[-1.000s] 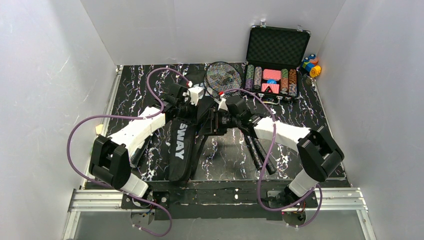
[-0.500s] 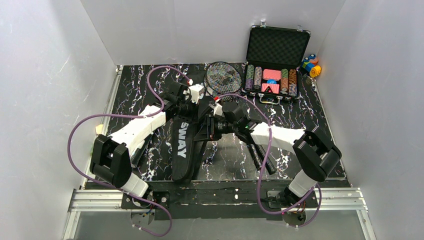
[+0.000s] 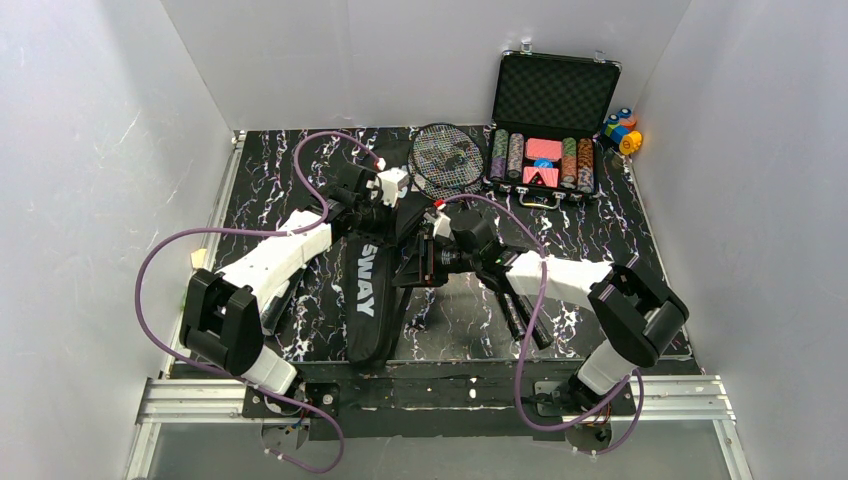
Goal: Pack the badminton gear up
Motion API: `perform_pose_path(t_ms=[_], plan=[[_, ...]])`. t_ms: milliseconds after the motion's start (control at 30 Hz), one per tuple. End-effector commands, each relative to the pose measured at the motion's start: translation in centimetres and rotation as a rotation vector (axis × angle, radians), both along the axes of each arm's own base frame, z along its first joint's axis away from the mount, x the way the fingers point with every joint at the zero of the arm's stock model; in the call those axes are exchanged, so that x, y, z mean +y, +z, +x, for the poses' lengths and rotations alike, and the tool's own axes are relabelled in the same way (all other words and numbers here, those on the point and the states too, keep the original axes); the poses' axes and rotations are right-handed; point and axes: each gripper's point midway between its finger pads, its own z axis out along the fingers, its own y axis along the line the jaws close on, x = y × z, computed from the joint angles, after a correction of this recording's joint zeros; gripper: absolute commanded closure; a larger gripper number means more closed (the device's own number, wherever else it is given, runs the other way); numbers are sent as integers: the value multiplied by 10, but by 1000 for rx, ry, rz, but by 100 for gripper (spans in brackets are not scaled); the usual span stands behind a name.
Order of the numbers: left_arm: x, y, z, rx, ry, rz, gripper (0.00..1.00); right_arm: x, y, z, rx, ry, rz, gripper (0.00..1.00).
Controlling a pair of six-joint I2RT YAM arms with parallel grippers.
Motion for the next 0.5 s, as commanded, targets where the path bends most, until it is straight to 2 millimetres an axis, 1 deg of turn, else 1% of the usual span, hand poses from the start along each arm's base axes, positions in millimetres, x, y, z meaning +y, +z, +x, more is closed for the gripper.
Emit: perform_pose_path(t_ms=[0, 133, 267, 333, 400, 467], plan=[[-10, 29, 11, -66, -8, -62, 100, 5, 23, 3, -53, 4, 61, 59], [-13, 36, 11, -60, -4, -85, 100, 13, 17, 8, -31, 6, 53, 66], [-15, 44, 7, -49, -1, -108, 100, 23, 17, 16, -30, 9, 50, 76], [-15, 48, 5, -48, -2, -114, 100, 26, 17, 20, -35, 4, 47, 83], [-15, 52, 2, -43, -5, -116, 100, 27, 15, 24, -35, -10, 27, 98], [-13, 56, -2, -39, -16, -114, 100, 23, 6, 25, -25, -27, -13, 99]])
